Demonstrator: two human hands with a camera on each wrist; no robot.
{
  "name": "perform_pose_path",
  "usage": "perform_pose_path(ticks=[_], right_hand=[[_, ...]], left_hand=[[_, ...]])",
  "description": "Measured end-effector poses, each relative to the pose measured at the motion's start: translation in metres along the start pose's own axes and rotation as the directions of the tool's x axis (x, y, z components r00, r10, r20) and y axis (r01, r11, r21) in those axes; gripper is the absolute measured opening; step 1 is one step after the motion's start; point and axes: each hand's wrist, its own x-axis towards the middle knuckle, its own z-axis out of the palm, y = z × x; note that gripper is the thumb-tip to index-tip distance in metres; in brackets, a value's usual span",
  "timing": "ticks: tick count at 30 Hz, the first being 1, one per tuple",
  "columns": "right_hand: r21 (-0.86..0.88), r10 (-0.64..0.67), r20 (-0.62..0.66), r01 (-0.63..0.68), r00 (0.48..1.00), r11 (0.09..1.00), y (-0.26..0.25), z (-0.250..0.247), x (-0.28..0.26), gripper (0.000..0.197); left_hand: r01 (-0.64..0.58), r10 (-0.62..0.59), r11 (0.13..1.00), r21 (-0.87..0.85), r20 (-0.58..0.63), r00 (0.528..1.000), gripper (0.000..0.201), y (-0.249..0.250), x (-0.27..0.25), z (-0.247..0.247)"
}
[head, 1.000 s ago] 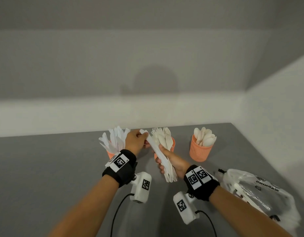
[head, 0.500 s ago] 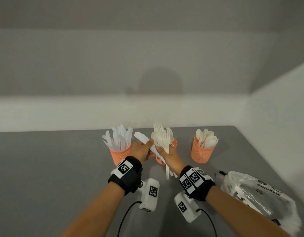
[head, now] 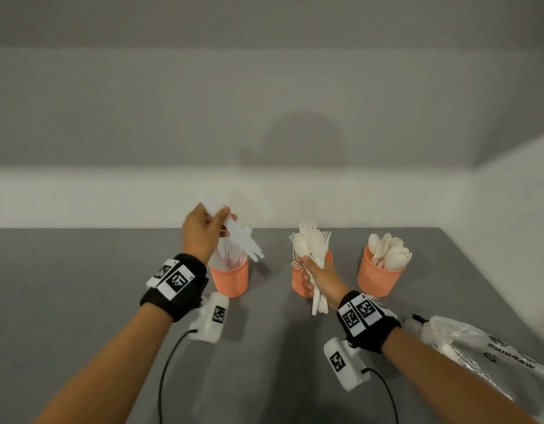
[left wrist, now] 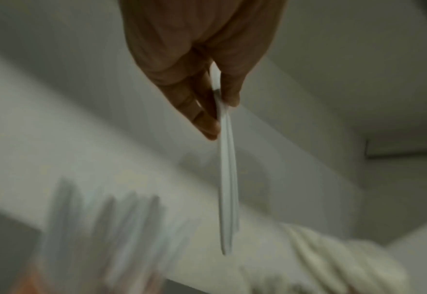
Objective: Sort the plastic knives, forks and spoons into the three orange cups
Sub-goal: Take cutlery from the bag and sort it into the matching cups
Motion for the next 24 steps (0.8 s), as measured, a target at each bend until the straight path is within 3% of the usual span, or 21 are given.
perform_pose_path(ticks=[2, 5, 10, 15, 24], right_hand=[[0.010, 0.004, 0.027, -0.004, 1.000, 1.000, 0.000, 0.000, 0.003, 0.025], [-0.037, 0.011, 0.035, -0.009, 0.999, 0.999, 0.005, 0.003, 0.012, 0.028], [-0.117, 0.013, 0.053, -0.007, 0.999, 0.993, 0.003, 0.006, 0.016, 0.030], [-0.135, -0.023, 0.073, 0.033, 0.997, 0.990, 0.002, 0.005, 0.012, 0.022], [-0.182, -0.015, 0.043, 0.022, 0.999, 0.983, 0.000, 0.005, 0.004, 0.028]], left_hand=[[-0.115, 0.123, 0.974, 0.195, -0.030, 0.992, 0.013, -0.004, 0.012, -0.011], [-0.202, 0.202, 0.892, 0.404, 0.043, 0.978, 0.026, -0.017, 0.019, -0.017], [-0.275, 0.199, 0.812, 0.515, 0.198, 0.960, 0.031, -0.038, 0.013, -0.008], [-0.309, 0.160, 0.725, 0.616, 0.285, 0.945, 0.073, -0.055, 0.013, -0.002], [-0.419, 0.097, 0.529, 0.738, 0.438, 0.894, 0.050, -0.068, 0.015, 0.010]])
